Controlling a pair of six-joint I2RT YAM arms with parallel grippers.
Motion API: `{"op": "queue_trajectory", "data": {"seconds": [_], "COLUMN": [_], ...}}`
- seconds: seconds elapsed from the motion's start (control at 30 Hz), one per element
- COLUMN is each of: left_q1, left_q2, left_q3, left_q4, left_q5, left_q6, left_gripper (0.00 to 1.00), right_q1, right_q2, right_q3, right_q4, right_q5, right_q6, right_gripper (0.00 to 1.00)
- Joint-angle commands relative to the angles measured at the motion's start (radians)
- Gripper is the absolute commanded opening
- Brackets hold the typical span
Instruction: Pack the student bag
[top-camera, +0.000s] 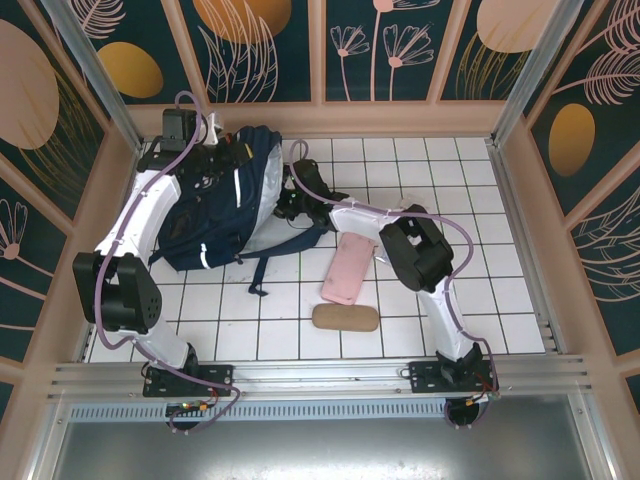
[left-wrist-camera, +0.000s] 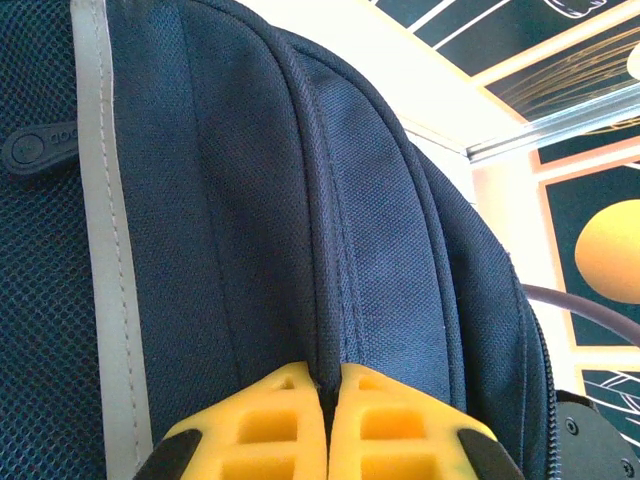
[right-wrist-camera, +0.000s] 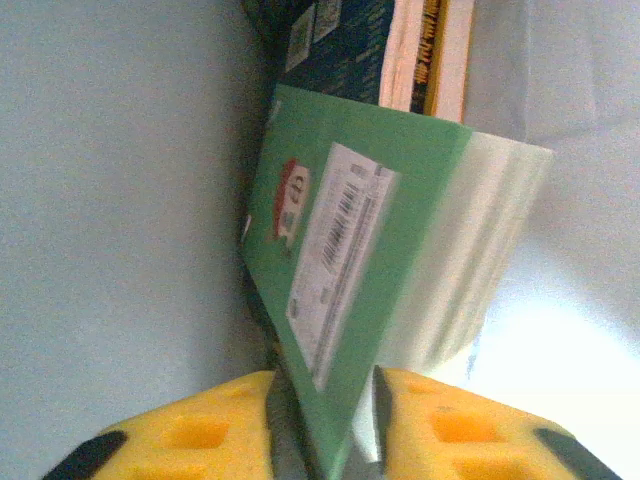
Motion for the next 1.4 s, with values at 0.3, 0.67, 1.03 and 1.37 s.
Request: {"op": "queue_trajectory", "data": {"seconds": [0.3,0.67,1.03,1.37], "left_q1": [-0.003,-0.001,0.002,0.019], "left_q2": [-0.089,-0.084,-0.087,-0.083], "left_q3": [0.022,0.021,0.027,0.022], "left_q4": [0.112,0.147,0.192,0.204], "left_q5": [0.078,0.118,0.177,0.203], "left_q6": [-0.008,-0.043,-0.093,-0.1], "left_gripper": [0.0,0.0,0.0,0.0], "right_q1": [0.006,-0.008,-0.003,-0.007], "right_q2": [0.131,0.133,0.274,0.19], "right_q3": [0.16,0.197,0.403,0.377], "right_q4": [-0.001,-0.012,-0.077,-0.056], "right_q5": [-0.065,-0.076,-0.098,-0.118], "right_q6": [0.009,-0.01,-0.005,-0.082], "right_gripper": [0.04,0.11,0.13,0.32]}}
